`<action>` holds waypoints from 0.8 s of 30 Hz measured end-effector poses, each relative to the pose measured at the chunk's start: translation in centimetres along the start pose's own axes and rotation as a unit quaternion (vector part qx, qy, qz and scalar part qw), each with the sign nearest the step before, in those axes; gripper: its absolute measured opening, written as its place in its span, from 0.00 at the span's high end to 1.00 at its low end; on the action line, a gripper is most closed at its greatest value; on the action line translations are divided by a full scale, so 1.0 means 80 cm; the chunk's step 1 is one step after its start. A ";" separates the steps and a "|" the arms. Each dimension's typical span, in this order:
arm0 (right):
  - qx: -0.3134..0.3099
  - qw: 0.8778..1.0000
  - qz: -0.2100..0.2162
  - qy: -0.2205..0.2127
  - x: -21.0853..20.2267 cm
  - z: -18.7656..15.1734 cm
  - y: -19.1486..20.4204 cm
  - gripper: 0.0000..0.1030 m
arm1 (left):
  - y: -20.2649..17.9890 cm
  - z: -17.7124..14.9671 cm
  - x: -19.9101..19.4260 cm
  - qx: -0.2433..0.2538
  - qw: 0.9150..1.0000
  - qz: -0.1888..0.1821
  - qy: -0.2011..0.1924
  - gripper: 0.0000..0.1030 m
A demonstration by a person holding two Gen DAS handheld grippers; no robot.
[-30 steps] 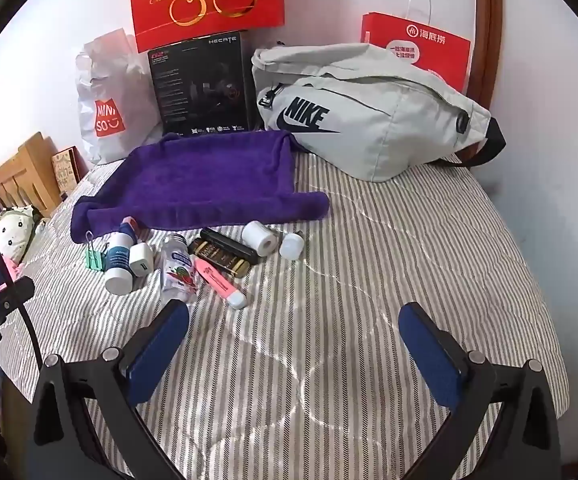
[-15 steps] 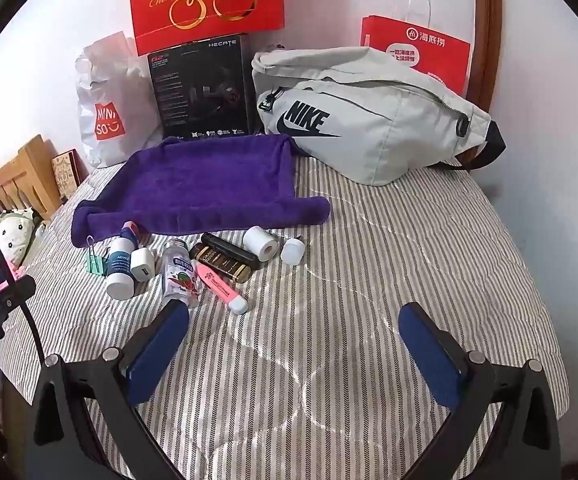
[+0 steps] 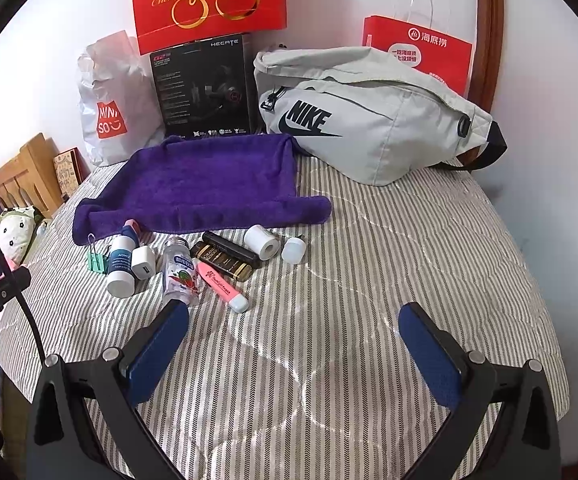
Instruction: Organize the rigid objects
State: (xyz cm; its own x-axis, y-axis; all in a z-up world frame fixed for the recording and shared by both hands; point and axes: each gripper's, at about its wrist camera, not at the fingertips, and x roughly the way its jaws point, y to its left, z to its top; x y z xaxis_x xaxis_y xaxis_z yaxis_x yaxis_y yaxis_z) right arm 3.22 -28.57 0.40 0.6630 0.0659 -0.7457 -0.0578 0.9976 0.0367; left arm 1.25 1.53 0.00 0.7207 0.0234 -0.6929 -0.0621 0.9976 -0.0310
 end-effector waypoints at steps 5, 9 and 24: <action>-0.002 1.000 -0.002 0.000 -0.004 0.000 -0.003 0.00 | 0.000 -0.001 0.001 -0.003 1.000 -0.001 0.001 0.00; 0.002 1.000 -0.002 -0.002 -0.005 0.001 -0.006 0.00 | -0.002 -0.001 0.002 0.000 1.000 0.001 0.003 0.00; 0.002 1.000 0.005 -0.008 -0.012 0.001 -0.006 0.00 | 0.000 0.001 0.000 0.002 1.000 0.008 -0.001 0.00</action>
State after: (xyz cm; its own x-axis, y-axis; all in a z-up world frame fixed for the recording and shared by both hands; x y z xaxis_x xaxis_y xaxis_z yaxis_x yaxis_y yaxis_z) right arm 2.68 -29.10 1.18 0.6742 0.0758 -0.7346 -0.0619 0.9970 0.0461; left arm 1.27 1.56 0.08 0.7212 0.0403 -0.6915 -0.0709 0.9974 -0.0158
